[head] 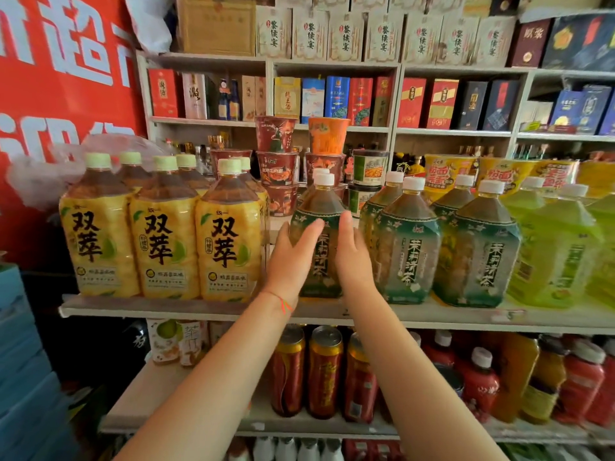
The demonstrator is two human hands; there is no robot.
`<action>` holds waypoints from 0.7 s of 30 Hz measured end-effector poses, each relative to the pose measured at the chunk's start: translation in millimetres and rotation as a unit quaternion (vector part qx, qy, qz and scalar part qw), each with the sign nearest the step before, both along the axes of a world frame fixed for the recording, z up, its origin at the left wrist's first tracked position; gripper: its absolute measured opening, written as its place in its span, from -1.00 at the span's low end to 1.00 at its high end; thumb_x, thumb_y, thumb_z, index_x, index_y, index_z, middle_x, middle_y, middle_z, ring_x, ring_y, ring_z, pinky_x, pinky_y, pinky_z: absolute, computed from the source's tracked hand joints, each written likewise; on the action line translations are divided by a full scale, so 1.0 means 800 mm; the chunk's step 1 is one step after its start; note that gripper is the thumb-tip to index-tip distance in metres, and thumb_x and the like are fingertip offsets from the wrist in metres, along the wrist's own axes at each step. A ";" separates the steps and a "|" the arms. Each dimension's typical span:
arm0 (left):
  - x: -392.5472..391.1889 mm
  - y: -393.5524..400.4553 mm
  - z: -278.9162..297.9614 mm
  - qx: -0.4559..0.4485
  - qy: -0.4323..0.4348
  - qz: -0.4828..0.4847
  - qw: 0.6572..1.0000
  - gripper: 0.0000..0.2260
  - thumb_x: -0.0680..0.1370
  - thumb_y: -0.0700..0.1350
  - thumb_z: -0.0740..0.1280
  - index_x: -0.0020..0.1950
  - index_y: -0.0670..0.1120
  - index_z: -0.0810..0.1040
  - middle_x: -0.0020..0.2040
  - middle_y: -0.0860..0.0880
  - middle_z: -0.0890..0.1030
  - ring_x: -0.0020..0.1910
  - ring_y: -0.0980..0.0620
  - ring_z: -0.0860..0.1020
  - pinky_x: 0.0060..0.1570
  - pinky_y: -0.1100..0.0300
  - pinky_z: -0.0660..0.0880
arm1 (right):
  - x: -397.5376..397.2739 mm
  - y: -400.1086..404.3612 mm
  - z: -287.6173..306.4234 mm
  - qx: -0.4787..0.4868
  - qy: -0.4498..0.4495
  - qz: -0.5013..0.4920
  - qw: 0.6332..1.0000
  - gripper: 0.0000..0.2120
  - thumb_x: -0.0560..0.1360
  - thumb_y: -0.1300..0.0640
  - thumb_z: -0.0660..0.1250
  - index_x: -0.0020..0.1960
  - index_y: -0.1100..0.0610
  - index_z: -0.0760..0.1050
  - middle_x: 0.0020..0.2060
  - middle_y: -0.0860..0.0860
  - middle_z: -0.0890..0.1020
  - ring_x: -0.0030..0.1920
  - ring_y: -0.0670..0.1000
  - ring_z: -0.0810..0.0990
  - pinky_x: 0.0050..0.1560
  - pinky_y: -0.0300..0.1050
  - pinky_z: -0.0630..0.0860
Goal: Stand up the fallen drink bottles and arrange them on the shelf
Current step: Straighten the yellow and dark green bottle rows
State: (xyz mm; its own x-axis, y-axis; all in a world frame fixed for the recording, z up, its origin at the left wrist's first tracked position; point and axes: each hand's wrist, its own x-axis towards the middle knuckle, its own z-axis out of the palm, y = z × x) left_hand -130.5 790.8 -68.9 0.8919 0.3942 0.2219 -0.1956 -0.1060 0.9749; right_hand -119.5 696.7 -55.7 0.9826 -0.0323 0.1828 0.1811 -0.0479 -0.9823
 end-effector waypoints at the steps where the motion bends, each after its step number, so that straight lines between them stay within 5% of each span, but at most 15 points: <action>1: 0.005 0.003 0.005 -0.014 0.008 -0.013 1.000 0.00 0.20 0.62 0.28 0.55 0.18 0.29 0.48 0.11 0.43 0.46 0.01 0.38 0.44 -0.16 0.34 | 0.001 -0.001 0.005 0.013 0.027 0.003 1.000 -0.15 0.50 -0.51 -0.02 0.60 0.01 0.20 0.54 0.06 0.33 0.52 0.15 0.29 0.52 0.14 0.20; 3: 0.014 0.007 0.013 -0.036 0.012 -0.040 0.998 0.02 0.16 0.67 0.25 0.51 0.16 0.36 0.42 0.08 0.51 0.41 0.00 0.45 0.40 -0.15 0.39 | 0.007 -0.006 0.012 0.063 0.065 0.020 0.996 -0.21 0.50 -0.50 0.01 0.53 -0.01 0.32 0.48 0.04 0.41 0.49 0.14 0.34 0.52 0.13 0.21; 6: 0.011 0.002 0.020 -0.034 0.005 -0.069 0.997 -0.30 0.37 0.53 0.27 0.38 0.17 0.51 0.25 0.10 0.63 0.27 0.05 0.56 0.31 -0.05 0.49 | 0.011 -0.009 0.015 0.101 0.089 0.048 0.990 -0.22 0.49 -0.50 0.08 0.52 -0.03 0.35 0.46 0.04 0.45 0.47 0.11 0.36 0.53 0.16 0.21; 11: -0.019 -0.012 0.022 -0.040 -0.026 -0.074 0.996 -0.78 0.58 0.27 0.29 0.13 0.23 0.55 -0.08 0.29 0.66 -0.12 0.37 0.60 -0.28 0.43 0.50 | 0.001 -0.009 0.006 0.077 0.072 0.047 0.993 -0.07 0.26 -0.62 0.11 0.45 -0.09 0.43 0.37 -0.03 0.54 0.39 0.07 0.46 0.47 0.18 0.32; 13: -0.033 -0.017 0.023 -0.032 -0.026 -0.064 0.997 -0.86 0.58 0.25 0.30 0.07 0.25 0.50 -0.11 0.37 0.55 -0.14 0.42 0.49 -0.27 0.44 0.39 | -0.001 -0.013 0.002 0.066 0.062 0.048 0.995 -0.15 0.36 -0.58 0.09 0.46 -0.08 0.42 0.29 -0.03 0.57 0.32 0.05 0.49 0.44 0.16 0.34; 16: -0.045 -0.015 0.019 -0.044 -0.032 -0.051 0.997 -0.72 0.56 0.26 0.33 0.19 0.18 0.49 0.01 0.31 0.55 -0.01 0.36 0.48 -0.16 0.36 0.39 | -0.006 -0.015 -0.004 0.060 0.056 0.060 0.995 -0.29 0.41 -0.56 0.07 0.32 -0.10 0.47 0.09 -0.10 0.62 0.14 -0.02 0.55 0.37 0.09 0.39; 19: -0.058 -0.005 0.024 -0.058 -0.026 -0.071 0.995 -0.68 0.56 0.25 0.33 0.24 0.15 0.57 0.08 0.19 0.67 0.08 0.23 0.62 -0.08 0.28 0.53 | -0.012 -0.009 -0.006 0.058 0.064 0.072 0.994 -0.12 0.26 -0.62 0.08 0.38 -0.13 0.48 0.17 -0.06 0.65 0.22 0.03 0.57 0.37 0.16 0.42; 21: -0.063 -0.001 0.023 -0.022 -0.030 -0.075 0.996 -0.76 0.59 0.14 0.34 0.24 0.14 0.57 0.08 0.19 0.67 0.06 0.28 0.63 -0.07 0.31 0.54 | -0.012 -0.009 -0.005 0.061 0.070 0.078 0.993 -0.18 0.35 -0.59 0.07 0.40 -0.13 0.46 0.22 -0.08 0.62 0.27 0.03 0.53 0.41 0.17 0.38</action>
